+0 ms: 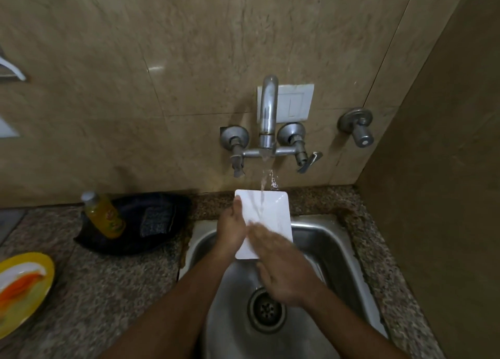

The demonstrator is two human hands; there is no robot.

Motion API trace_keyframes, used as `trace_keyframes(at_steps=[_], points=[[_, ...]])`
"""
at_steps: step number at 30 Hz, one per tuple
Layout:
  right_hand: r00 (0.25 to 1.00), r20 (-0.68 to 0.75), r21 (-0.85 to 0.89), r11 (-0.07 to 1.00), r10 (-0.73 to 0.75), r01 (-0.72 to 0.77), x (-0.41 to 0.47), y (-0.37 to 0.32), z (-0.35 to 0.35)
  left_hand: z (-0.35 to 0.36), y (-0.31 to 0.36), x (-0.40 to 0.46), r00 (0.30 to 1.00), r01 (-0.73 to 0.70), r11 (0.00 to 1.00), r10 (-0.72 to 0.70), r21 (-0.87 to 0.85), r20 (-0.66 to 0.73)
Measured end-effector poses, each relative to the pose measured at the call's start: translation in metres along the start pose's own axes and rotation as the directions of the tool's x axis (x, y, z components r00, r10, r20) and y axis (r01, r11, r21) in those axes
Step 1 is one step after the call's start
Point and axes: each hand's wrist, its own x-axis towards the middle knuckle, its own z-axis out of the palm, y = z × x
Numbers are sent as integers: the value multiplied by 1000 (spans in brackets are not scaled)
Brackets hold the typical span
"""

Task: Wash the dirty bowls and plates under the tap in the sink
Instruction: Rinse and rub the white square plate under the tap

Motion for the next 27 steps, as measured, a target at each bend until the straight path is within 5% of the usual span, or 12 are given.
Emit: trace_keyframes(at_steps=[2,6,9,11,13,15,16,18,20,24,27], points=[[995,-38,-26,996,89,-90,0,6,-2,3,1,-1,1000,-7,1000,7,-22,-7],[997,48,29,998,-54,53,-11,-5,-1,4,2,0,1000,19,999,-19,-31,8],[999,-12,-65,997,42,-43,-5,13,-10,6,3,-4,996,81,993,-77,-91,45],[990,-121,119,991,72,-58,-4,9,-14,6,5,0,988,140,987,-135,-74,77],[868,-390,381,912,306,-150,-9,11,-17,2,7,8,969,218,971,-204,-95,141],[629,-497,556,776,598,-299,-10,23,-26,-4,9,8,945,283,949,-251,-137,209],[605,-394,655,673,692,-343,-6,30,-33,-5,9,8,931,312,938,-270,-152,246],[706,28,864,339,707,-373,5,37,-42,-4,8,3,892,373,903,-287,-211,350],[726,185,886,207,663,-414,10,38,-47,-4,6,-5,847,419,871,-274,-256,456],[645,-31,771,429,764,-470,10,42,-41,-15,5,-5,826,458,840,-281,-292,488],[744,-221,693,638,630,-335,10,32,-38,-22,4,1,738,614,748,-431,-252,519]])
